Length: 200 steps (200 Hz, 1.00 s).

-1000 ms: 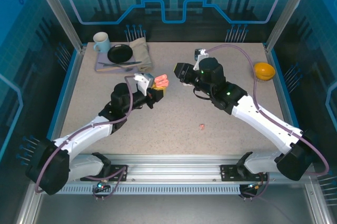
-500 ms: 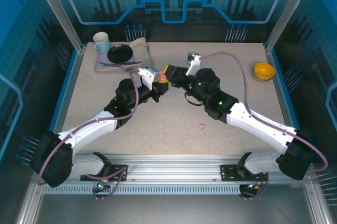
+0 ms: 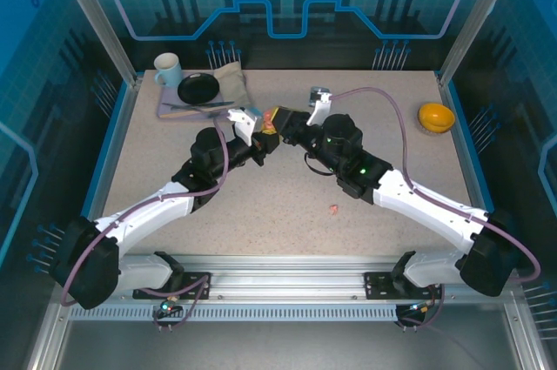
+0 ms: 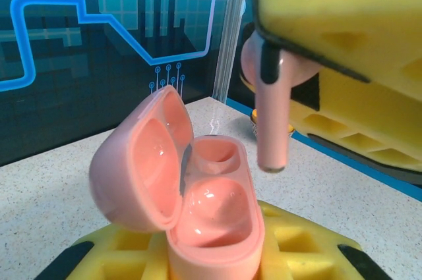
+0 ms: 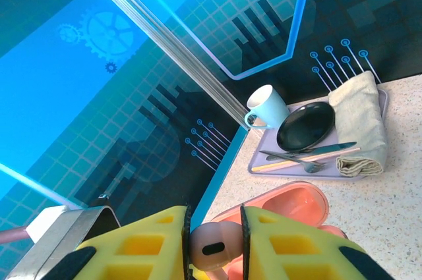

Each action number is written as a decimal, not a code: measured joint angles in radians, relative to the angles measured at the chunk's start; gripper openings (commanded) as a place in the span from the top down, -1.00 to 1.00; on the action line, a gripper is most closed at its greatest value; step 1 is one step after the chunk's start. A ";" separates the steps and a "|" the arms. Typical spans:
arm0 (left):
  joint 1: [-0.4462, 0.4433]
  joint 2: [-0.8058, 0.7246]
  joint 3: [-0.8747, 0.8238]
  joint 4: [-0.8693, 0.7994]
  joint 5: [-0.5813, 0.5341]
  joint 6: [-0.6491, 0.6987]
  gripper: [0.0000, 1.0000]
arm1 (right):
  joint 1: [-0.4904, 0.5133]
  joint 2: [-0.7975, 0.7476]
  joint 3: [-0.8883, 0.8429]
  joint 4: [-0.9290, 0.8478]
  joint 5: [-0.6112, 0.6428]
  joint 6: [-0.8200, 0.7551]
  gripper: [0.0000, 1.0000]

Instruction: Insert wireless bluetooth earbuds into charging case

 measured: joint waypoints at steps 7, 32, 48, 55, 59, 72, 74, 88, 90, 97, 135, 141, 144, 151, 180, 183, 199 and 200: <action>-0.001 0.000 0.000 0.000 0.000 0.000 1.00 | 0.000 0.004 0.000 0.002 0.000 -0.001 0.51; -0.005 0.000 0.004 0.000 0.000 0.000 1.00 | 0.000 0.017 0.000 0.003 0.001 -0.007 0.51; -0.006 0.000 0.006 0.000 0.000 0.000 1.00 | 0.000 0.026 0.000 0.003 0.003 -0.008 0.52; -0.006 0.000 0.006 0.000 0.000 0.000 1.00 | 0.000 0.029 0.000 0.003 0.004 -0.008 0.52; -0.007 0.000 0.006 -0.001 0.000 0.000 1.00 | 0.000 0.031 0.000 0.003 0.004 -0.008 0.52; -0.007 0.000 0.005 -0.004 -0.002 0.000 1.00 | 0.000 0.034 0.000 0.005 0.006 -0.008 0.53; -0.007 0.000 0.006 -0.005 -0.002 0.000 1.00 | 0.000 0.034 0.000 0.006 0.006 -0.007 0.53; -0.007 0.000 0.006 -0.005 -0.004 0.000 1.00 | 0.000 0.034 0.000 0.006 0.007 -0.007 0.53; -0.007 0.000 0.006 -0.005 -0.004 0.000 1.00 | 0.000 0.034 0.000 0.006 0.007 -0.007 0.53; -0.007 0.000 0.006 -0.005 -0.004 0.000 1.00 | 0.000 0.034 0.000 0.006 0.007 -0.007 0.53; -0.007 0.000 0.006 -0.009 -0.004 0.000 1.00 | 0.001 0.034 -0.008 0.015 0.007 -0.007 0.54; -0.007 0.000 0.006 -0.011 -0.004 0.000 1.00 | 0.001 0.034 -0.011 0.018 0.007 -0.007 0.54; -0.007 0.000 0.006 -0.012 -0.004 0.000 1.00 | 0.001 0.034 -0.013 0.018 0.007 -0.008 0.54; -0.007 0.001 0.006 -0.015 -0.004 0.000 1.00 | 0.001 0.034 -0.014 0.020 0.007 -0.008 0.54; -0.007 0.003 0.006 -0.022 -0.004 0.008 1.00 | 0.001 0.033 -0.023 0.024 0.007 -0.008 0.55; -0.007 0.003 0.006 -0.022 -0.004 0.009 1.00 | 0.002 0.033 -0.024 0.024 0.007 -0.008 0.55; -0.007 0.003 0.006 -0.026 -0.004 0.016 1.00 | 0.002 0.033 -0.027 0.024 0.007 -0.008 0.55; -0.007 0.003 0.006 -0.026 -0.004 0.016 1.00 | 0.002 0.033 -0.027 0.024 0.007 -0.008 0.55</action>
